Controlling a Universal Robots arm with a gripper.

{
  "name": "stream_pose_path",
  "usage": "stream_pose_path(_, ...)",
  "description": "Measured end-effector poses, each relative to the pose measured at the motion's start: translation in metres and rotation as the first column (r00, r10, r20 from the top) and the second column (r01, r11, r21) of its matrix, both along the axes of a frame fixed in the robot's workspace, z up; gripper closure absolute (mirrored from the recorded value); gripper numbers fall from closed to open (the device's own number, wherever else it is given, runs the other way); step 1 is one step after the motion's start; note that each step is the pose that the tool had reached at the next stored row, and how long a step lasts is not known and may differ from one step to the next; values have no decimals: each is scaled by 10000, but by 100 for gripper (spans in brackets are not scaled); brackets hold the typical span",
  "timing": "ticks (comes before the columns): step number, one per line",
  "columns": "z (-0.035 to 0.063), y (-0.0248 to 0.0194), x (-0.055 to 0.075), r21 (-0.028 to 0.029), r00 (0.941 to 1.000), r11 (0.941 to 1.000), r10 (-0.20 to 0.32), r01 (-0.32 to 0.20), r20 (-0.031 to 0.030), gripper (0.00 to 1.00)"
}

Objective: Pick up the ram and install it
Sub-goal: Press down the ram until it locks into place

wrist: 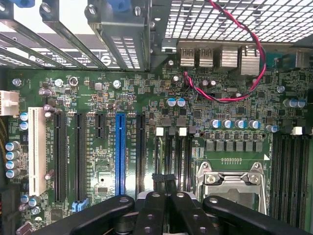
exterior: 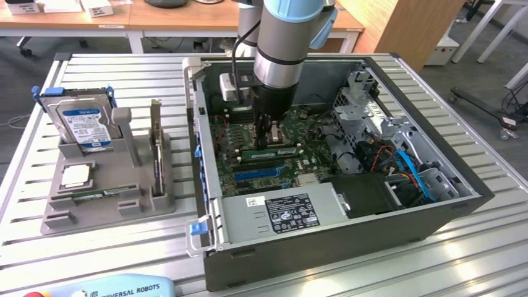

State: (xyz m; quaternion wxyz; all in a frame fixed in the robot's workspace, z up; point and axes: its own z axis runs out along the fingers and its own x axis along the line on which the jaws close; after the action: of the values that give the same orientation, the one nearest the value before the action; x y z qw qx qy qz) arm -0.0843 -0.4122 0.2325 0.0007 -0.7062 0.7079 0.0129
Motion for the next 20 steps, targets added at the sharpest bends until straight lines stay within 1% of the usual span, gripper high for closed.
stream_pose_path(2,-23,0,0,-2,10000,10000,0,0,1,90)
stream_pose_path(20,-32,0,0,1,10000,10000,0,0,2,90)
